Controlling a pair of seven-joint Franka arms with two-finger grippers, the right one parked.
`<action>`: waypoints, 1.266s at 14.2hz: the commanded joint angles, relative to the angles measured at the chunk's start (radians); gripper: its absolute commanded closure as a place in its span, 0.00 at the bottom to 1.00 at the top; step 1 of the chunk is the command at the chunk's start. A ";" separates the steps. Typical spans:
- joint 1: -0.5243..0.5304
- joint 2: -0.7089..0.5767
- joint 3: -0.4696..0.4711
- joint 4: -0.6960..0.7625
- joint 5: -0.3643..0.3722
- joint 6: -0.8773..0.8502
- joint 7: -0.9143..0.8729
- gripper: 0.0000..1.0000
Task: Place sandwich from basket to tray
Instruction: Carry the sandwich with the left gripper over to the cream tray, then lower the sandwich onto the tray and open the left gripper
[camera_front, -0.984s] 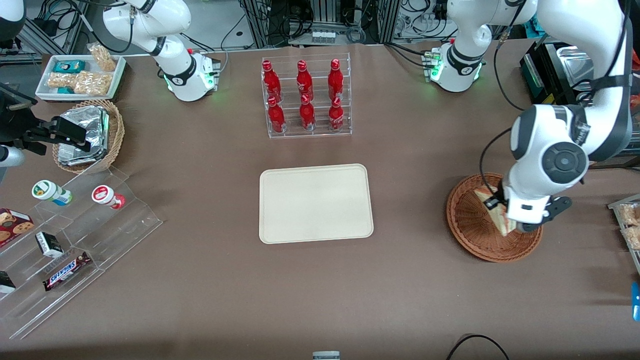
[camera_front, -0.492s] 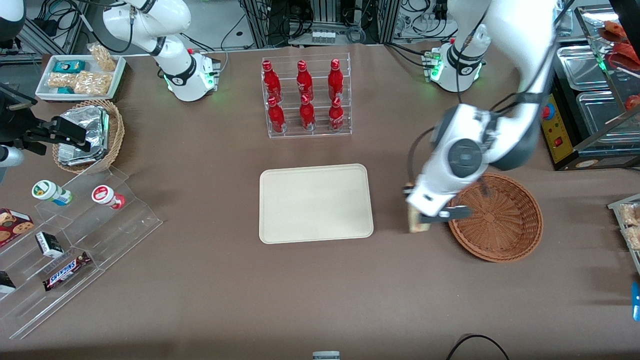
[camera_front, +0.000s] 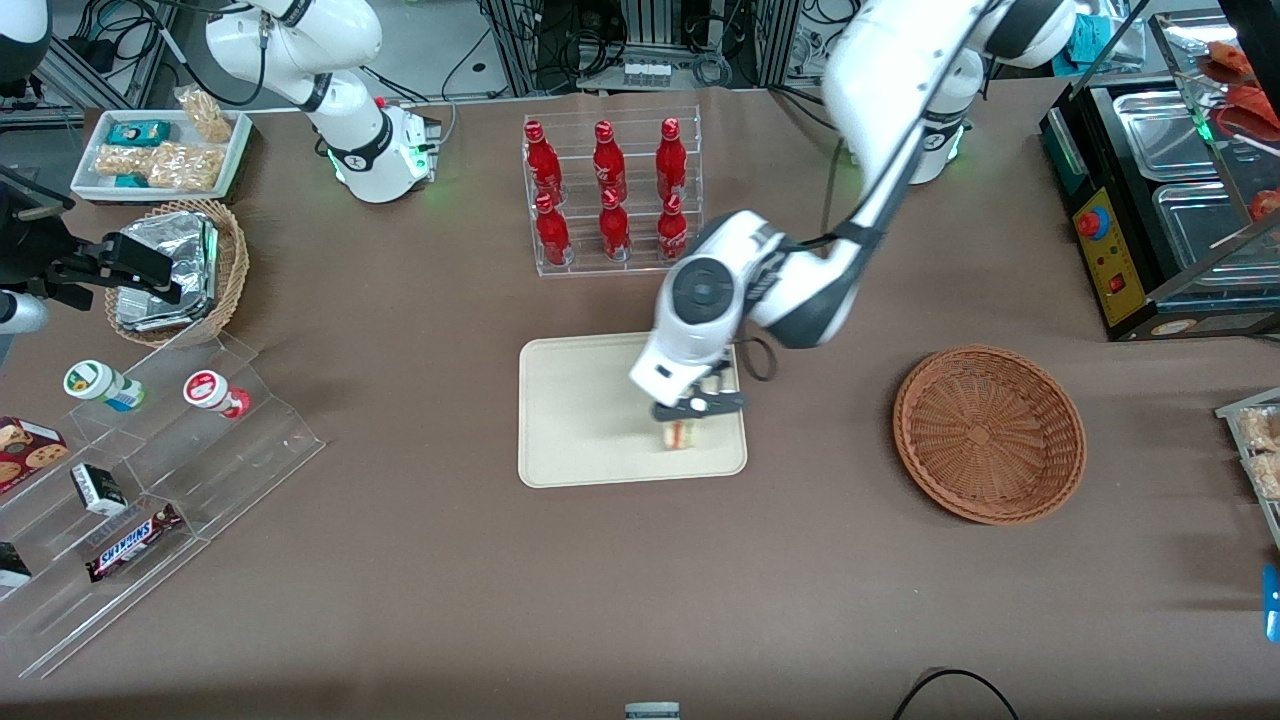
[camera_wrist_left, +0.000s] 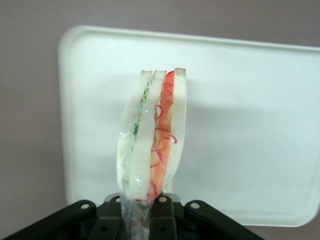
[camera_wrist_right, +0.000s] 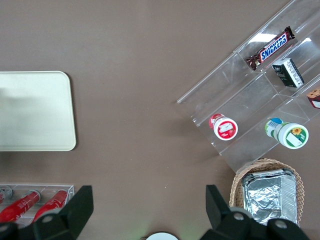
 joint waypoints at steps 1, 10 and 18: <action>-0.062 0.114 0.015 0.145 -0.003 0.008 -0.068 0.95; -0.105 0.176 0.017 0.184 0.129 0.048 -0.226 0.92; -0.113 0.075 0.017 0.156 0.133 0.019 -0.263 0.00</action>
